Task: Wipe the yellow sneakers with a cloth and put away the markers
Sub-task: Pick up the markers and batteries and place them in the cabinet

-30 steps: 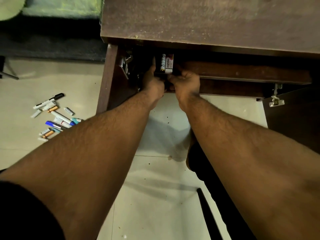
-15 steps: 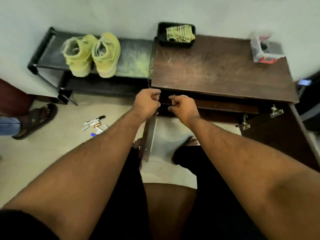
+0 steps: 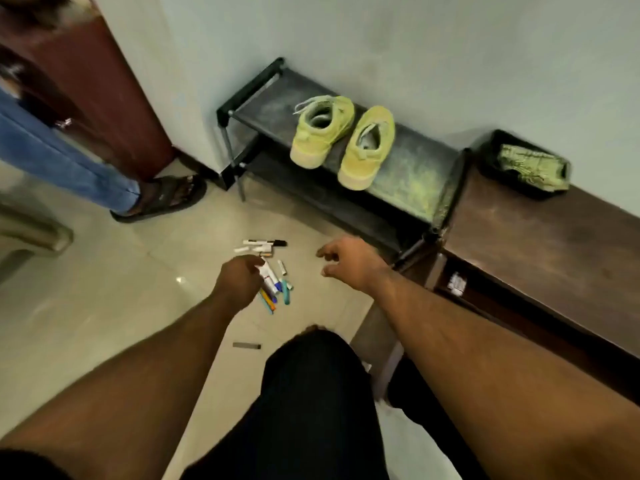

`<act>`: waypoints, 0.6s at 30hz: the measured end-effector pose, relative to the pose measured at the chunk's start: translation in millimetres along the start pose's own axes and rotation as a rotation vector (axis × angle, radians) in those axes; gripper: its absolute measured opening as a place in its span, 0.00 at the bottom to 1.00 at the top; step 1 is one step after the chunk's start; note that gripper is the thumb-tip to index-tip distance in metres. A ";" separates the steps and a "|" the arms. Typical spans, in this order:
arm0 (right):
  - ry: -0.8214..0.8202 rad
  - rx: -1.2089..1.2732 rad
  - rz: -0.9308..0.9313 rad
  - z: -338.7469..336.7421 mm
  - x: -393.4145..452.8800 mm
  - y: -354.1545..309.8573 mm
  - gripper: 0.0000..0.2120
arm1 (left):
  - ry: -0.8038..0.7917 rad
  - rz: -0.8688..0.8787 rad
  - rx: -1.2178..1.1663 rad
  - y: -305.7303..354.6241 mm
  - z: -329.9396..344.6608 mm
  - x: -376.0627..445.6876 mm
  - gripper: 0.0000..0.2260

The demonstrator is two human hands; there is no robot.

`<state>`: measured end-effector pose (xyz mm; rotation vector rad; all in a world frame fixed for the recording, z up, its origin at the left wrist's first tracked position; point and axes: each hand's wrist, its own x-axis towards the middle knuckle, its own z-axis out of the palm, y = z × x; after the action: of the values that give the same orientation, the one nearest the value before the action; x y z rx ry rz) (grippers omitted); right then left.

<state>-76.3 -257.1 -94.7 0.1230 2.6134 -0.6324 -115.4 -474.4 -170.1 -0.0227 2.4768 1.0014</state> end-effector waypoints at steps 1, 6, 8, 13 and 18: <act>-0.043 0.007 0.007 18.0 18.3 3.3 0.20 | -0.021 -0.056 0.025 -27.4 10.5 8.0 0.16; -0.250 0.065 0.048 109.9 81.7 26.9 0.21 | -0.138 -0.235 0.079 -132.9 63.9 15.7 0.18; -0.325 0.067 0.066 144.0 95.7 35.7 0.23 | -0.192 -0.276 0.110 -164.4 84.7 13.1 0.19; -0.486 -0.014 0.087 219.7 134.7 53.5 0.29 | -0.283 -0.217 0.323 -215.1 131.7 21.8 0.23; -0.507 -0.047 0.117 264.7 168.5 67.0 0.34 | -0.211 -0.028 0.609 -242.2 156.2 38.5 0.21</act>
<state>-108.5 -320.4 -407.6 0.0865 2.1134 -0.4846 -40.3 -542.9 -442.5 0.2283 2.4686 0.1932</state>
